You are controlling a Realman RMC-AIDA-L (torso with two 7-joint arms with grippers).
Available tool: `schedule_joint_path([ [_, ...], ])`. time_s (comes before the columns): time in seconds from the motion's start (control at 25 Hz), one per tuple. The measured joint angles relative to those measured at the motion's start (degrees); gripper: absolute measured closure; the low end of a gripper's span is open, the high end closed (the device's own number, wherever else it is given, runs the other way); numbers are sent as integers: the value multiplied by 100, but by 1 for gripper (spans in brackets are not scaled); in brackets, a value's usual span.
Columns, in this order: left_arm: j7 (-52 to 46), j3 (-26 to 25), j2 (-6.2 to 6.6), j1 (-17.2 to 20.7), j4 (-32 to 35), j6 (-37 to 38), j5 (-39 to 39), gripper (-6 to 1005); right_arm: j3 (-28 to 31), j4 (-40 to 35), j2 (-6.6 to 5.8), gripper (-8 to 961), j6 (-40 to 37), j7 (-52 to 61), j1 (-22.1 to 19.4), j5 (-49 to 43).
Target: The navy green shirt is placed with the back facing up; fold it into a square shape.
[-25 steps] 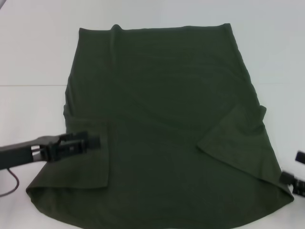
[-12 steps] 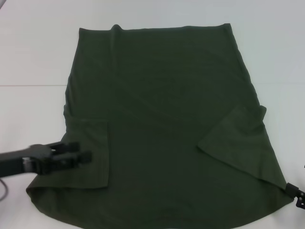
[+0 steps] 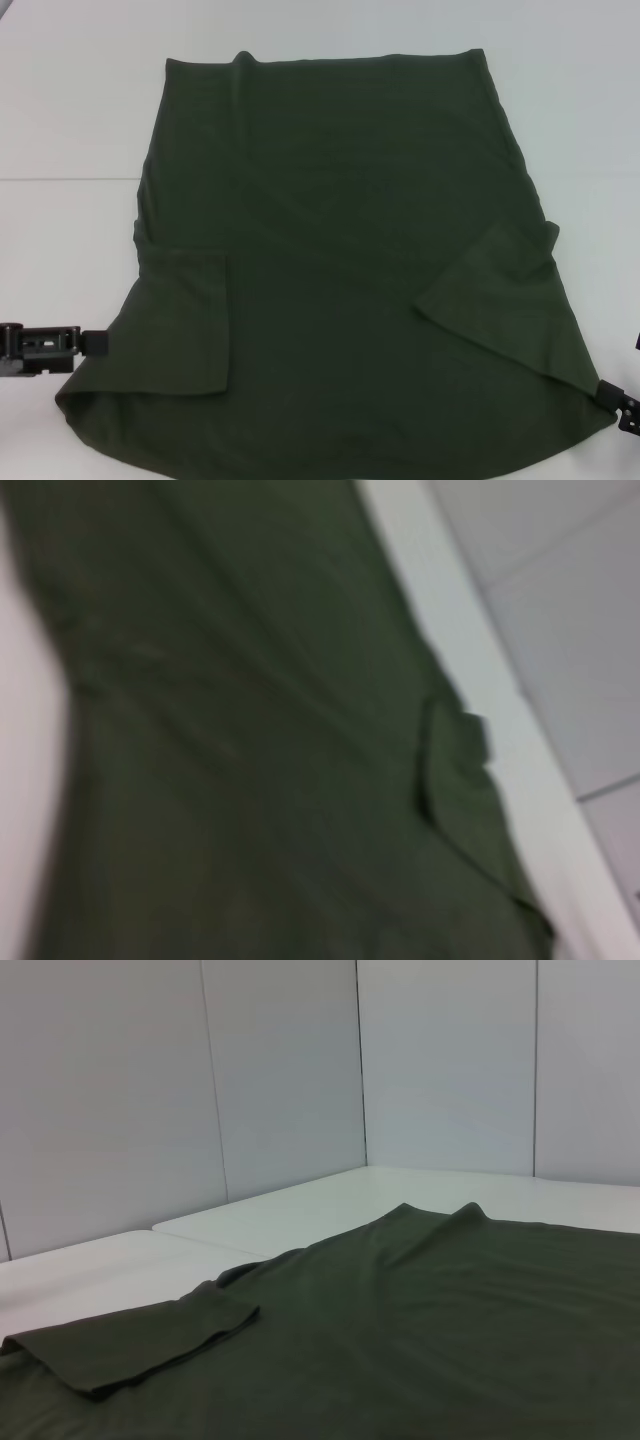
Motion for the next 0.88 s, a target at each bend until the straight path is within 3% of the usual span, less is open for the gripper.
schedule_joint_path([
  [0.24, -545, 121, 17, -136, -165, -535, 531, 98, -1, 4, -3, 7, 12, 26, 53, -1],
  [0.52, -1077, 311, 123, -427, -198, -925, 1390, 98, 3, 4, -12, 8, -10, 50, 71, -2],
  [0.88, -1305, 759, 52, -568, -289, -1487, 1635, 98, -38, 4, 0, 8, 5, 51, 103, -2],
])
